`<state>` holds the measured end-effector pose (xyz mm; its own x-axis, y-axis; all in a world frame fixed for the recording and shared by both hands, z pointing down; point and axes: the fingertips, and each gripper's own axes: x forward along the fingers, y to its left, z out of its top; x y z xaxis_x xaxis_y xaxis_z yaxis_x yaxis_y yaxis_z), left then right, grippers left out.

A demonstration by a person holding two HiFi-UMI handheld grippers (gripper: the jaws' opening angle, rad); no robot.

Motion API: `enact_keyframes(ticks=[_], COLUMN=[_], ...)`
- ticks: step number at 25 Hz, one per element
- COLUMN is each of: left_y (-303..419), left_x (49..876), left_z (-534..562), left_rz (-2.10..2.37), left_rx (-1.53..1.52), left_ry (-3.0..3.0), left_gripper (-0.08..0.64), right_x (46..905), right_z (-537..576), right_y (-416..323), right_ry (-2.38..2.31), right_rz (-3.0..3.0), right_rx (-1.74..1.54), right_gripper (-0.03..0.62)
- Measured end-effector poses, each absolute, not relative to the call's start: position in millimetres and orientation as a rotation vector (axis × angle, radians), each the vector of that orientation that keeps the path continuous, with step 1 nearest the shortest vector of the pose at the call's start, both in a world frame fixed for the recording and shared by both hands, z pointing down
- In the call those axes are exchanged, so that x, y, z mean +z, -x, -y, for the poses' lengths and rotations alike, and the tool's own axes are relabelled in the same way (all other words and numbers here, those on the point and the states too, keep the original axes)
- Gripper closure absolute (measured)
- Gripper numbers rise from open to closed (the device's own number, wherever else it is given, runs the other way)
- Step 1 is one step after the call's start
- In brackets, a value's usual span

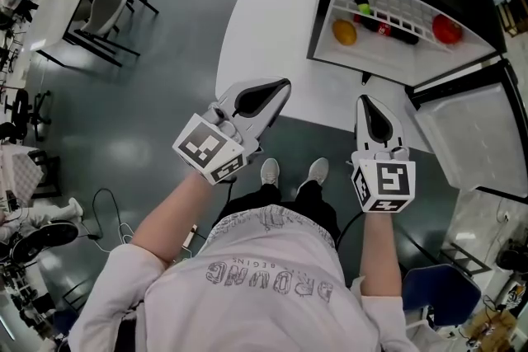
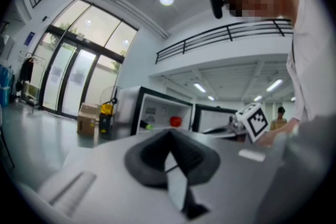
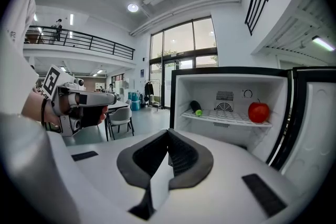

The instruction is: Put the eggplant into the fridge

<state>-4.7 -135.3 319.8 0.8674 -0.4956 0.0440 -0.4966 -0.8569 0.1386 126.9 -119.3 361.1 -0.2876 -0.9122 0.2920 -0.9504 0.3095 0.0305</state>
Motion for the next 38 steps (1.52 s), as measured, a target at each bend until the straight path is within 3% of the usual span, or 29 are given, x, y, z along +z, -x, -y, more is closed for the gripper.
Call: enact_keyframes(ticks=[38], left_y=[-35], left_x=[321], left_z=[158], left_rz=[0.751], left_rx=[0.014], left_ry=[-2.896], left_gripper=[0.552], right_x=[376], right_z=[142], right_y=[-146], right_ry=[-1.604], right_rz=[2.331], right_rx=[0.268], right_gripper=[0.589])
